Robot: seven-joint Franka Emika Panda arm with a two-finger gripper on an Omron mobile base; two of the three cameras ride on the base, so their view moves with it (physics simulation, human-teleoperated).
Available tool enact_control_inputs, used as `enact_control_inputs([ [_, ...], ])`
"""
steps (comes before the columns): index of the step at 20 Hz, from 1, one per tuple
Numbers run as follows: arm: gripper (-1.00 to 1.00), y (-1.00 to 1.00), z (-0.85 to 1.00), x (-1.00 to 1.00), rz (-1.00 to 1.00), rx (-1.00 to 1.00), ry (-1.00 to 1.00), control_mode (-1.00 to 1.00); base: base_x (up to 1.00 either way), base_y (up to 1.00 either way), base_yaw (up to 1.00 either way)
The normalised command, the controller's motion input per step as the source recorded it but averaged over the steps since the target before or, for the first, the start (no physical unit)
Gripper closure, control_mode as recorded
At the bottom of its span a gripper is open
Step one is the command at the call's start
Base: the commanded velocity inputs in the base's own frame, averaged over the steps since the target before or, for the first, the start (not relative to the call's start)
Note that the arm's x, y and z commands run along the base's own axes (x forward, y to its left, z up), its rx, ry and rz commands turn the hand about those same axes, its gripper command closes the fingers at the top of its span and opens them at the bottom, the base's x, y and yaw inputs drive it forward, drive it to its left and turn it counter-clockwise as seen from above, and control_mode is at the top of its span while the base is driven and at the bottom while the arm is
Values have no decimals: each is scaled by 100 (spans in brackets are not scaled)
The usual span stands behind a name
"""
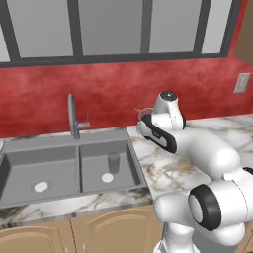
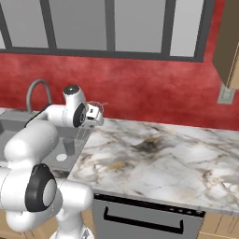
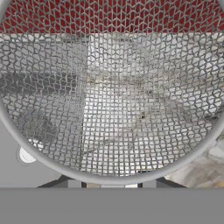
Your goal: Place the strainer in the left basin and the glass cup in the right basin of the sink.
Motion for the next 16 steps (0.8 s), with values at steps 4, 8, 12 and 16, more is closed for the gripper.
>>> enact_control_inputs([
  [4, 100, 0, 0, 0, 0, 0, 0, 100, -17, 34, 0],
  [8, 100, 0, 0, 0, 0, 0, 0, 100, -16, 34, 0],
  [12, 100, 0, 0, 0, 0, 0, 0, 100, -27, 40, 0],
  [16, 100, 0, 0, 0, 0, 0, 0, 100, -28, 40, 0],
])
